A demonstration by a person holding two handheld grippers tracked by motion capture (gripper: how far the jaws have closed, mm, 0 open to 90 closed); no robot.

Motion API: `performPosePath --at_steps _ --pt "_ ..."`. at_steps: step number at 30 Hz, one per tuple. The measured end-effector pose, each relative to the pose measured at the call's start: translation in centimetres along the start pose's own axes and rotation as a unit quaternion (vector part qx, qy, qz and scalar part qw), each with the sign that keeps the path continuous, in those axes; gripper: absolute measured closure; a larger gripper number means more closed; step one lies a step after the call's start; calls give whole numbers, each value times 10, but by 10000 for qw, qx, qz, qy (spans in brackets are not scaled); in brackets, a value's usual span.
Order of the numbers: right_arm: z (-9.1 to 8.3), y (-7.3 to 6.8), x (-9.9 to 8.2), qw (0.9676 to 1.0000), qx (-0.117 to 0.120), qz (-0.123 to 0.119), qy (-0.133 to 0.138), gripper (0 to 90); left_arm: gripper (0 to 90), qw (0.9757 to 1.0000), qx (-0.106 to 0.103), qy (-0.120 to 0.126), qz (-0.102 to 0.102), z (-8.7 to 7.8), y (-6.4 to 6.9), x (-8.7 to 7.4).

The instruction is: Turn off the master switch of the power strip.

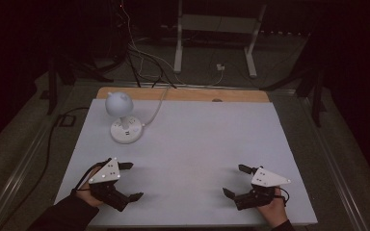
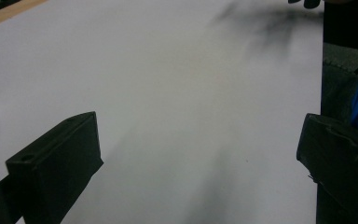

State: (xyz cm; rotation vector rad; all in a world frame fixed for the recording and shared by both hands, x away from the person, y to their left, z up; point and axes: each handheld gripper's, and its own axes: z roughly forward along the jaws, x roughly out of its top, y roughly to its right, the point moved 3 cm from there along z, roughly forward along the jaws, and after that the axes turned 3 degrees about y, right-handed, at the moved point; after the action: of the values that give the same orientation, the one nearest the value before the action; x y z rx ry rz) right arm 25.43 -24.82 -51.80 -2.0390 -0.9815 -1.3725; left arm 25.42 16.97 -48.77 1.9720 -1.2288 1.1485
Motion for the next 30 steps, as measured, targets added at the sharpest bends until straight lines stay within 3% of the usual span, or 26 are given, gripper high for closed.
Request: performPosePath --at_steps 19,30 --pt "0 -1 0 10000 26 46 14 0 3 9997 205 84 -67 12 -15 26" --pt "0 0 0 10000 39 55 5 0 3 9988 437 191 -132 16 -27 40"
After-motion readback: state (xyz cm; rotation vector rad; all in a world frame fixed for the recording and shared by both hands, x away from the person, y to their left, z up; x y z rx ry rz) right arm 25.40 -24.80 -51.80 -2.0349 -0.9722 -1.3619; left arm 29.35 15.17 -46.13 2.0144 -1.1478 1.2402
